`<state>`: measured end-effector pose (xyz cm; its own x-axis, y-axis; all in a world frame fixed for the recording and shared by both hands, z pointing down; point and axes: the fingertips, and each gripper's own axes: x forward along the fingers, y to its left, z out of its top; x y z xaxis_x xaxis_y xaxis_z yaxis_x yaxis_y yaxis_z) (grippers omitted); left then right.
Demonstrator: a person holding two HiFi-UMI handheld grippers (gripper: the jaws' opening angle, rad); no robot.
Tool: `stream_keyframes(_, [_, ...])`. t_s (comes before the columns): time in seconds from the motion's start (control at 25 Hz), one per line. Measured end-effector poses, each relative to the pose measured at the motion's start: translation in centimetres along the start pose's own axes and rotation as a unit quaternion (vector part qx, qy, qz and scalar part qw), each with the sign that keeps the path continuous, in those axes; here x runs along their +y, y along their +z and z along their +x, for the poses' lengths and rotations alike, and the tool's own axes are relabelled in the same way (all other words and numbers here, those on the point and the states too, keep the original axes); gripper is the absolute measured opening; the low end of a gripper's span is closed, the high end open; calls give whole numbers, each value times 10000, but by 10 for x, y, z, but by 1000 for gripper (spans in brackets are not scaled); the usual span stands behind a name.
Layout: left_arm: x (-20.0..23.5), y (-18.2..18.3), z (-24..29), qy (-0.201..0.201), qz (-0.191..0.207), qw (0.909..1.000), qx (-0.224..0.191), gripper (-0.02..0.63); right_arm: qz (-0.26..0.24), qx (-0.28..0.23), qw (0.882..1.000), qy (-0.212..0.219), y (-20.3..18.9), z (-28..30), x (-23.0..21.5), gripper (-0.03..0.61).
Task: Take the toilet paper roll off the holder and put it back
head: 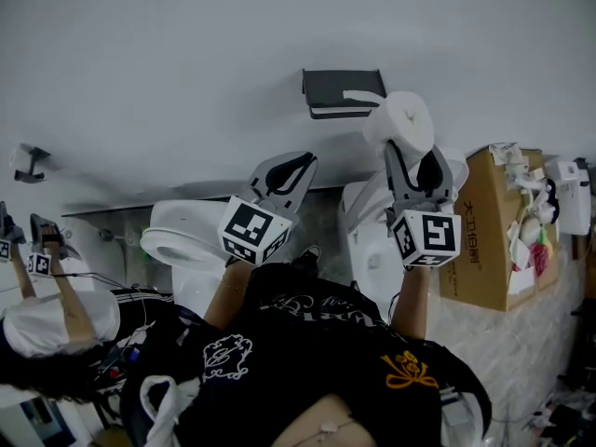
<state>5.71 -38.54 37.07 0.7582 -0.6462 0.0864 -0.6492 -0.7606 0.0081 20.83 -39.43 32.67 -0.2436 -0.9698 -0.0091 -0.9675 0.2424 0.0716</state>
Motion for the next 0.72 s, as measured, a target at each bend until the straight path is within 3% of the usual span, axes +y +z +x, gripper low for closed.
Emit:
stream_keyframes(0.4, [-8,-10,5,-59,-57,9999,99,35,368,737,9966,7,-81,-13,11,245])
stream_keyframes(0.72, [-11,-17,7,-28,-76,9998,175,35,562,876,9946,53,-98,-17,11,245])
